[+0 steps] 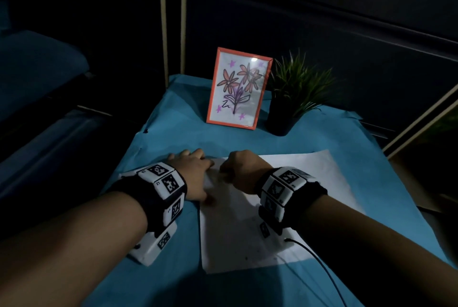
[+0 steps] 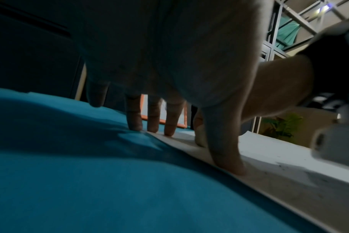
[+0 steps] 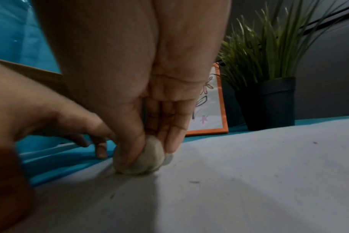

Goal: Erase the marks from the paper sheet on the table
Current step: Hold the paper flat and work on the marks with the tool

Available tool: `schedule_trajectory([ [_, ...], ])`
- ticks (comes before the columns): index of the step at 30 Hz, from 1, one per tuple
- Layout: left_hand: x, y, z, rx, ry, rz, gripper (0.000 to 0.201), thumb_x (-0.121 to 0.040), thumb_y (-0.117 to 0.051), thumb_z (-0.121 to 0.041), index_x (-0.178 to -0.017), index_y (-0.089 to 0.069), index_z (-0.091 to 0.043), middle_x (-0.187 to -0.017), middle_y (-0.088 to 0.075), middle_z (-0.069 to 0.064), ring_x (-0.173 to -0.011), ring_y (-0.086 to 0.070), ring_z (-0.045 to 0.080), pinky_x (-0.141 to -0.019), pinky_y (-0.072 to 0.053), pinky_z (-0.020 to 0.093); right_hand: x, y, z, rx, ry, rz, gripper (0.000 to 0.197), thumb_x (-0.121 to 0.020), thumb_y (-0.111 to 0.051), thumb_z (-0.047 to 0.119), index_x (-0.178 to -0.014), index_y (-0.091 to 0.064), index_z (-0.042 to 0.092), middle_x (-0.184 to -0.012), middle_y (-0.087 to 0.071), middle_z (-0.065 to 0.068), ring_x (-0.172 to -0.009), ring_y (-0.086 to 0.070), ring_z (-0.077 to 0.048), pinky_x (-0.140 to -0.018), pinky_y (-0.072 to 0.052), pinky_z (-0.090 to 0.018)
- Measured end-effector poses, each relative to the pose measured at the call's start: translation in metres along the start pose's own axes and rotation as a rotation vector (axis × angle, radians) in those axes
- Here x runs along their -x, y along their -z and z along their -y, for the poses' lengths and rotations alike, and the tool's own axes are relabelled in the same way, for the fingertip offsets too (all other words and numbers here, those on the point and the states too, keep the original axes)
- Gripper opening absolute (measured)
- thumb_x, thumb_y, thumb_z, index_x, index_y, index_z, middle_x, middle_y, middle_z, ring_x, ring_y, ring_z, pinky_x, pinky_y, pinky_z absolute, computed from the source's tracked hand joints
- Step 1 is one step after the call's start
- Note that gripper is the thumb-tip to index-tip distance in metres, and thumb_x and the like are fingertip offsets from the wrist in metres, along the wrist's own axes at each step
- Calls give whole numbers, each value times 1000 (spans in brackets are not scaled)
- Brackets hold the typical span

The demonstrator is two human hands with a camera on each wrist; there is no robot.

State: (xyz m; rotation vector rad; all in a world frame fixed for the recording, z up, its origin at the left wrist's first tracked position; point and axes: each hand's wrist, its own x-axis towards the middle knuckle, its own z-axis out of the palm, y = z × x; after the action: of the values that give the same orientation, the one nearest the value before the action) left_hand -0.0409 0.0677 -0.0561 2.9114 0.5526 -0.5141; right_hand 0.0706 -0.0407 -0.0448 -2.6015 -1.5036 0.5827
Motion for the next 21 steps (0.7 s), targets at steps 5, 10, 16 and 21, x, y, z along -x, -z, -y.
schedule_trajectory([
  [5,1,-1,0,-4,0,-14,87,-66,-69,-68,-139,-37,-33,-135,-35,-2,-125,-37,24,-104,-32,43,-11,12,-4,-45,-114,-109,25,-87,-61,28,-105,-71,15,-109,-66,-10,-103,-60,-28,-78,-43,-24],
  [10,1,0,-2,6,5,3,88,-65,-68,-71,-139,-36,-37,-135,-34,-2,-127,-35,24,-107,-28,46,-12,0,-2,-58,-124,-82,23,-86,-60,26,-103,-70,13,-107,-66,-11,-102,-61,-29,-79,-45,-26],
  [16,1,0,-1,-31,8,-1,90,-68,-65,-71,-143,-32,-34,-140,-32,-1,-130,-33,25,-109,-24,48,-18,6,-6,-86,-161,-144,24,-86,-59,27,-101,-71,12,-107,-66,-11,-102,-60,-29,-80,-45,-27],
  [21,2,0,-3,-48,10,7,89,-66,-65,-74,-141,-33,-38,-142,-31,-1,-131,-32,25,-110,-22,50,-13,1,0,-24,-75,-86,19,-87,-57,21,-97,-70,12,-102,-67,-11,-93,-60,-27,-70,-33,-21],
])
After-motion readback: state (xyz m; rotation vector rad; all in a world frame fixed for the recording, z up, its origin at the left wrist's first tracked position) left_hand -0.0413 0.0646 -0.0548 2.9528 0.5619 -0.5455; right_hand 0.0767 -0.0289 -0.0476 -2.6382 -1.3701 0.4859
